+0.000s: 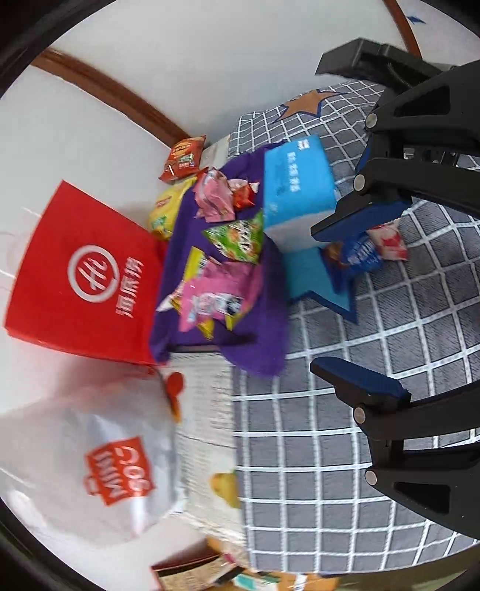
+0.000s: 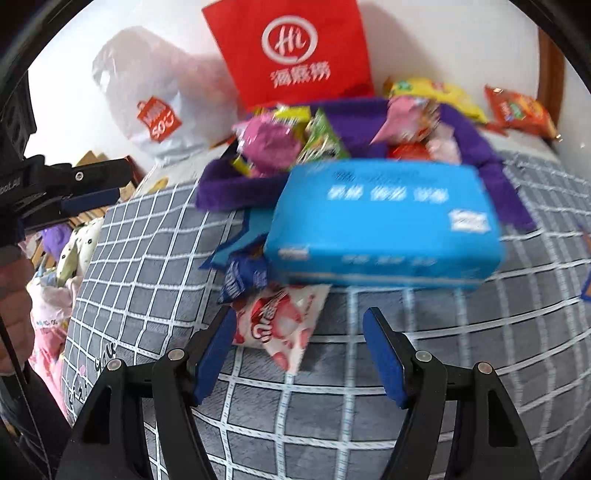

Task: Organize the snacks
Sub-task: 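Grasp the white strawberry-print candy bag with the right tool while the left tool grasps the blue snack bag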

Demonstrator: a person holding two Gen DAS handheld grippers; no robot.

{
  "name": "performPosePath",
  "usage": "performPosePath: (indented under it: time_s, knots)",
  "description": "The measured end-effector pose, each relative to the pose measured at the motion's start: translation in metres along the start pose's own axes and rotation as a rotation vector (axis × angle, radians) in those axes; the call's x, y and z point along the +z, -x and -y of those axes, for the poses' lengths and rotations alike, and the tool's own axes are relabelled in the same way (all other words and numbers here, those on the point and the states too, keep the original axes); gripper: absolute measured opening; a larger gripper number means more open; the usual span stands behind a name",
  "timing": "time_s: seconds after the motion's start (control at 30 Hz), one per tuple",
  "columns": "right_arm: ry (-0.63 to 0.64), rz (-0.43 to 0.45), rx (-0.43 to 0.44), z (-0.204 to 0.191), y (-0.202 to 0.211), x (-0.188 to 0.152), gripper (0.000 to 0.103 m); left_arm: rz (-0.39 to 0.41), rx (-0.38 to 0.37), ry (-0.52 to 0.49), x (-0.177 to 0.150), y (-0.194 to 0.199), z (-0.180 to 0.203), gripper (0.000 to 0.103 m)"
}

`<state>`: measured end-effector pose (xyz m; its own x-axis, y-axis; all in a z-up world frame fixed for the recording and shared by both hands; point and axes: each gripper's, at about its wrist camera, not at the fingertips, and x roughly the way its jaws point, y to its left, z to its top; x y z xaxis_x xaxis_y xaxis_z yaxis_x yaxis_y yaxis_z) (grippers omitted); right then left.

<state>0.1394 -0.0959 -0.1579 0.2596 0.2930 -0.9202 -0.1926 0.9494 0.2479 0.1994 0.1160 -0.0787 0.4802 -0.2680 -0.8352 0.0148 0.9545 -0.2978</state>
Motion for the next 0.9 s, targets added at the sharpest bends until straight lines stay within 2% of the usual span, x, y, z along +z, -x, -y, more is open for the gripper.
performPosePath:
  time_s: [0.17,0.33,0.37,0.57,0.73,0.83,0.9]
  knots:
    - [-0.025,-0.039,0.047,-0.005,-0.024,-0.006,0.071,-0.018,0.002,0.002,-0.012,-0.006,-0.011,0.062]
    - [-0.053,-0.037,0.085,-0.014,-0.032,-0.006,0.077,-0.022,-0.013,0.016,-0.015,-0.008,-0.020,0.062]
    - [-0.054,-0.032,0.080,-0.017,-0.034,-0.006,0.081,-0.022,-0.016,0.016,-0.015,-0.008,-0.021,0.062]
    - [0.043,-0.011,-0.084,-0.045,-0.045,-0.008,0.088,-0.028,-0.033,0.023,-0.018,-0.010,-0.025,0.062]
    - [0.107,0.008,-0.199,-0.057,-0.057,-0.007,0.088,-0.041,-0.028,0.037,-0.024,-0.013,-0.028,0.062]
    - [0.134,0.040,-0.223,-0.058,-0.057,-0.009,0.080,-0.051,-0.020,0.043,-0.027,-0.017,-0.029,0.062]
    - [0.134,0.046,-0.212,-0.055,-0.053,-0.009,0.063,-0.053,-0.016,0.040,-0.028,-0.018,-0.027,0.062]
